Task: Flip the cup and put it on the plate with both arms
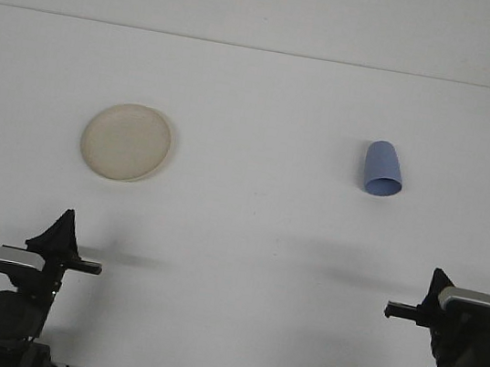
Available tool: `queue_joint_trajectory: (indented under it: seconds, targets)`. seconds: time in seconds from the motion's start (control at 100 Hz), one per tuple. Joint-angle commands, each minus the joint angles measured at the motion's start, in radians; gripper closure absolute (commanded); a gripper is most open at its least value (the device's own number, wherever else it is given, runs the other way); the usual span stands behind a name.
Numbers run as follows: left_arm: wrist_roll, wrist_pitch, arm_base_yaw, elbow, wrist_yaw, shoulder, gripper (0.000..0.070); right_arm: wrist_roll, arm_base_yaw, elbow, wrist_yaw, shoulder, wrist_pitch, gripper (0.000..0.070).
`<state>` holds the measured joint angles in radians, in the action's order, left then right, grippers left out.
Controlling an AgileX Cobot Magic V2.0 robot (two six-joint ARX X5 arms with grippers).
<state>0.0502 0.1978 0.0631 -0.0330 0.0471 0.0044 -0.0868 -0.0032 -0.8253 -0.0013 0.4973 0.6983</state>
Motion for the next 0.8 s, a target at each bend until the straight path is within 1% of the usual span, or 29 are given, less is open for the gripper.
queue_joint_trajectory:
  seconds: [0.0, 0.08, 0.18, 0.42, 0.47, 0.5, 0.52, 0.54, 0.6, 0.61, 0.62, 0.64, 0.68, 0.72, 0.79]
  targets:
    - [-0.005, 0.013, 0.0, 0.019, -0.003, -0.001, 0.069, -0.013, -0.003, -0.059, -0.002, 0.069, 0.058, 0.0698]
    - [-0.005, 0.013, 0.0, 0.019, -0.003, -0.001, 0.069, -0.015, -0.003, -0.097, -0.002, 0.131, 0.093, 0.0698]
    - [-0.005, 0.013, 0.0, 0.019, -0.003, -0.001, 0.0689, -0.014, -0.003, -0.104, -0.002, 0.174, 0.095, 0.0698]
    - [-0.005, 0.013, 0.0, 0.019, -0.003, -0.001, 0.0689, -0.018, -0.003, -0.104, -0.001, 0.202, 0.095, 0.0698]
    - [-0.005, 0.013, 0.0, 0.019, -0.003, -0.001, 0.0689, -0.018, -0.003, -0.104, -0.002, 0.202, 0.095, 0.0685]
    - [-0.005, 0.013, 0.0, 0.019, -0.003, -0.001, 0.0689, -0.017, -0.003, -0.104, -0.002, 0.202, 0.095, 0.0654]
    - [-0.005, 0.013, 0.0, 0.019, -0.003, -0.001, 0.0689, -0.016, -0.003, -0.104, -0.002, 0.202, 0.095, 0.0615]
    - [-0.005, 0.013, 0.0, 0.019, -0.003, -0.001, 0.069, -0.016, -0.003, -0.104, -0.002, 0.202, 0.096, 0.0565]
    - [-0.005, 0.013, 0.0, 0.019, -0.003, -0.001, 0.0689, -0.016, -0.003, -0.104, -0.002, 0.202, 0.096, 0.0385]
    - [-0.005, 0.013, 0.0, 0.019, -0.003, -0.001, 0.0689, -0.016, -0.003, -0.104, -0.002, 0.202, 0.096, 0.037]
    - [-0.005, 0.013, 0.0, 0.019, -0.003, -0.001, 0.0689, -0.016, -0.003, -0.104, -0.002, 0.202, 0.096, 0.0326]
    - [-0.005, 0.013, 0.0, 0.019, -0.003, -0.001, 0.0689, -0.016, -0.003, -0.104, -0.002, 0.202, 0.096, 0.0269]
    - [-0.005, 0.012, 0.0, 0.019, -0.003, -0.001, 0.069, -0.016, -0.003, -0.104, -0.002, 0.202, 0.096, 0.0186]
    - [-0.005, 0.013, 0.0, 0.019, -0.003, -0.001, 0.0689, -0.016, -0.003, -0.104, -0.002, 0.202, 0.096, 0.015]
    - [-0.005, 0.013, 0.0, 0.019, -0.003, -0.001, 0.069, -0.016, -0.003, -0.104, -0.002, 0.202, 0.096, 0.0149]
